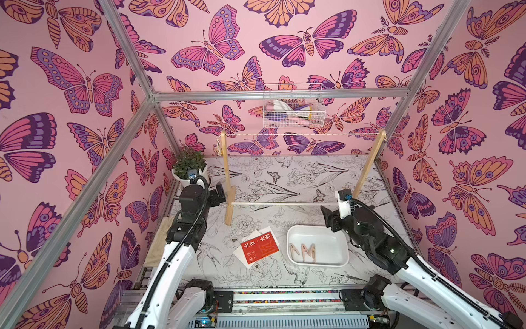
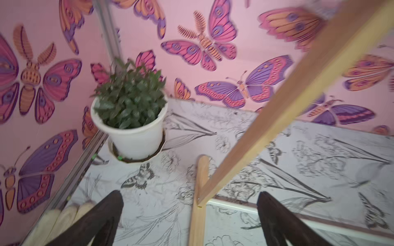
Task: Remove the postcards from the strings
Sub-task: Place the clamp in the storage box, then reset both arms
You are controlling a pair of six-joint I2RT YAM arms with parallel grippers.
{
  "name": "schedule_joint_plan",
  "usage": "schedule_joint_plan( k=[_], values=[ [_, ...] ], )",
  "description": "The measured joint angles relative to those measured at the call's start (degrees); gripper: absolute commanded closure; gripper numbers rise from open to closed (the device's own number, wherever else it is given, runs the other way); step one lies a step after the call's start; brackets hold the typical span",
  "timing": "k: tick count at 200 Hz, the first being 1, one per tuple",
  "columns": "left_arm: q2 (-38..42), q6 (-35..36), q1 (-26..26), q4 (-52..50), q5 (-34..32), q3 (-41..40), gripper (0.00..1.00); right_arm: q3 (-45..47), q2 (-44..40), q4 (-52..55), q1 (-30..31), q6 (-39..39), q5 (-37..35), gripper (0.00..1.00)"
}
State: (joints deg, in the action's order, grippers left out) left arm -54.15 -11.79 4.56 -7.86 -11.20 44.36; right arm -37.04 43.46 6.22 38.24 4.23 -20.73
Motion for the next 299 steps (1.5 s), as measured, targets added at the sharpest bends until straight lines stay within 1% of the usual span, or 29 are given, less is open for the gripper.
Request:
schedule_joint_plan(
  k=[11,27,48,72,87,94,110,133,161,177,194,206,219,235,249,263,282,299],
  values=[
    [-1.97,-1.25,-2.86,1.46,-0.35,-3.50,0.00,2.19,0.76,-5.53,-2.23,-3.02,-3.74,0.27],
    [-3.85,-1.68,-5.16,3.63,-1.36,-7.30,0.00,6.91,2.54,-12.55,-7.26,-5.68,-7.91,0.27],
    [-7.28,-1.55,-6.45,8.33,-2.27,-9.49,0.00,14.21,4.81,-18.32,-16.00,-5.11,-11.91,0.27],
    [-11.98,-0.24,-8.31,20.94,-1.92,-14.53,0.00,21.24,8.74,-25.92,-25.27,-2.10,-14.78,0.28],
    [-15.26,0.00,-10.32,29.42,-0.55,-19.26,0.00,24.26,12.61,-30.99,-28.85,-0.66,-15.26,0.29],
    [-16.70,0.00,-11.21,31.71,0.15,-20.79,0.00,25.00,14.67,-32.92,-29.79,-0.11,-15.26,0.29],
    [-20.96,0.44,-12.50,35.65,2.38,-22.01,0.00,25.20,19.30,-36.39,-30.60,0.26,-14.67,0.31],
    [-25.81,1.62,-12.57,42.40,6.60,-22.01,0.00,23.61,23.08,-39.06,-30.73,-0.02,-11.93,0.31],
    [-28.41,3.76,-12.59,46.40,11.78,-21.92,0.00,21.66,27.58,-44.87,-30.82,-1.46,-7.58,0.31],
    [-29.49,5.16,-12.59,46.93,15.23,-21.07,0.00,19.98,30.10,-45.46,-31.12,-1.99,-5.73,0.32],
    [-31.80,6.91,-12.37,45.75,18.64,-17.94,0.00,17.07,32.15,-44.54,-31.87,-2.36,-3.56,0.34],
    [-32.98,8.00,-11.89,45.27,20.20,-16.02,0.00,14.62,33.62,-43.56,-32.39,-2.34,-2.36,0.34],
    [-32.96,8.81,-11.45,45.46,21.59,-15.67,0.00,12.90,34.67,-43.41,-32.79,-2.34,-0.76,0.34],
    [-33.03,9.40,-11.30,45.16,22.49,-15.67,0.00,13.79,36.72,-48.26,-33.35,-2.27,1.77,0.34],
    [-33.03,9.66,-11.30,45.05,23.10,-15.67,0.00,15.54,41.90,-54.55,-33.83,-2.01,2.45,0.33],
    [-33.03,9.94,-11.30,45.07,23.43,-15.69,0.00,16.00,43.89,-51.93,-34.29,-1.40,3.02,0.33],
    [-32.98,10.36,-10.84,46.07,22.84,-16.35,0.01,16.44,44.39,-54.42,-34.58,-1.03,3.30,0.31],
    [-33.11,10.82,-9.25,52.92,20.72,-20.79,0.00,16.17,43.91,-53.96,-34.75,-0.79,3.82,0.27]
  ],
)
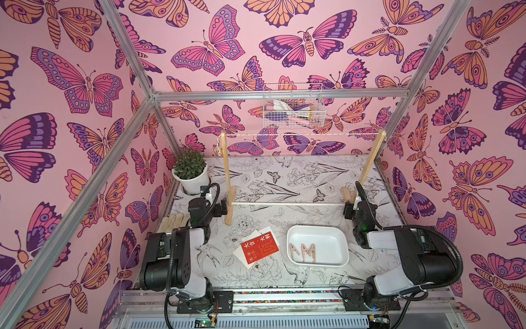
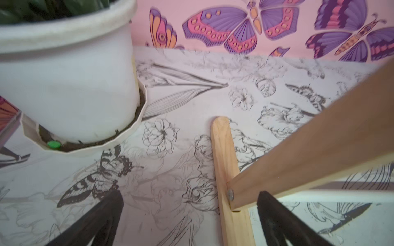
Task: Remove the postcards from the strings
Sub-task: Reset both arms
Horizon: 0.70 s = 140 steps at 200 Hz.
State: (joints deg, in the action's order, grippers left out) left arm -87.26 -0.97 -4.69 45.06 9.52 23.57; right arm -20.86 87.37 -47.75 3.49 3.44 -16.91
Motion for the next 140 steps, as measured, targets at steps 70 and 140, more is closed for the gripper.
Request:
schedule_joint_plan(
  k=[70,140],
  values=[
    [-1.36,0.96,1.29,3.39,-2.29,-1.92,0.00,-0.11,-0.17,0.20,-0.15,0.98,0.63,0.01],
    [-1.36,0.96,1.29,4.44,-2.75,-1.92,0.00,-0.11,-0.17,0.42,-0.42,1.05,1.03,0.01]
  ],
)
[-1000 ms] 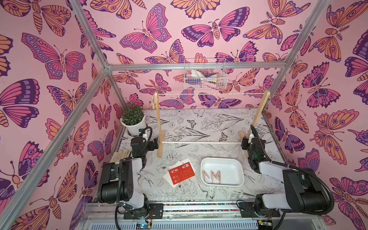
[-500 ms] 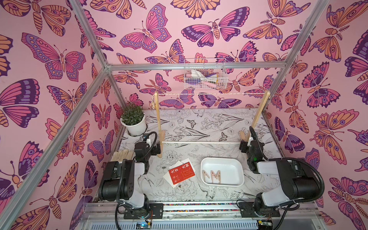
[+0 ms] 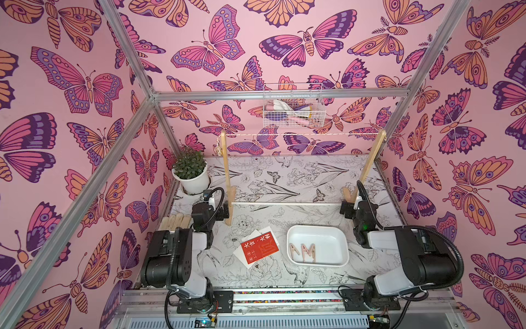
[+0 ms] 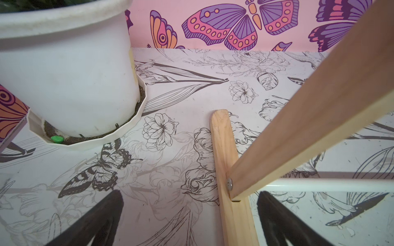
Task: Remove the postcards from the strings
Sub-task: Reset both arms
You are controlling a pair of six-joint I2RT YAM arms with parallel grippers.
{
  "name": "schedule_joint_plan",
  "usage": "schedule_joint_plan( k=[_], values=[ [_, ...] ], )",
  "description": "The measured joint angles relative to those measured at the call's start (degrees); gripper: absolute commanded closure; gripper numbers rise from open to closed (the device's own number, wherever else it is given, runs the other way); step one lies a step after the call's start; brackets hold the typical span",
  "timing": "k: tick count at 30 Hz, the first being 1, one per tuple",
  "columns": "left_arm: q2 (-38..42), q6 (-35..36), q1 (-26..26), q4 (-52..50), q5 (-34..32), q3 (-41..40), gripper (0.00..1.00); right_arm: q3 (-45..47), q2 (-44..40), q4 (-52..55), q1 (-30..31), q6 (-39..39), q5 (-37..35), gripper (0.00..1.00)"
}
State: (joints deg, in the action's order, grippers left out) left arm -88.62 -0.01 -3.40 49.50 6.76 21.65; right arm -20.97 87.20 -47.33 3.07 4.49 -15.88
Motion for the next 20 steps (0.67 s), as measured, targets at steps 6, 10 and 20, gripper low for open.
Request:
schedule_joint_plan(
  k=[6,10,20],
  values=[
    [0.00,0.02,0.00,0.09,-0.37,0.00,0.00,0.00,0.00,0.00,-0.02,0.00,0.11,0.01],
    [0.00,0.02,0.07,0.17,-0.59,0.00,0.00,0.00,0.00,0.00,-0.02,0.00,0.11,0.01],
    [0.00,0.66,0.74,0.17,-1.84,0.00,0.00,-0.87,0.00,0.42,-0.02,0.00,0.11,0.01]
  ],
)
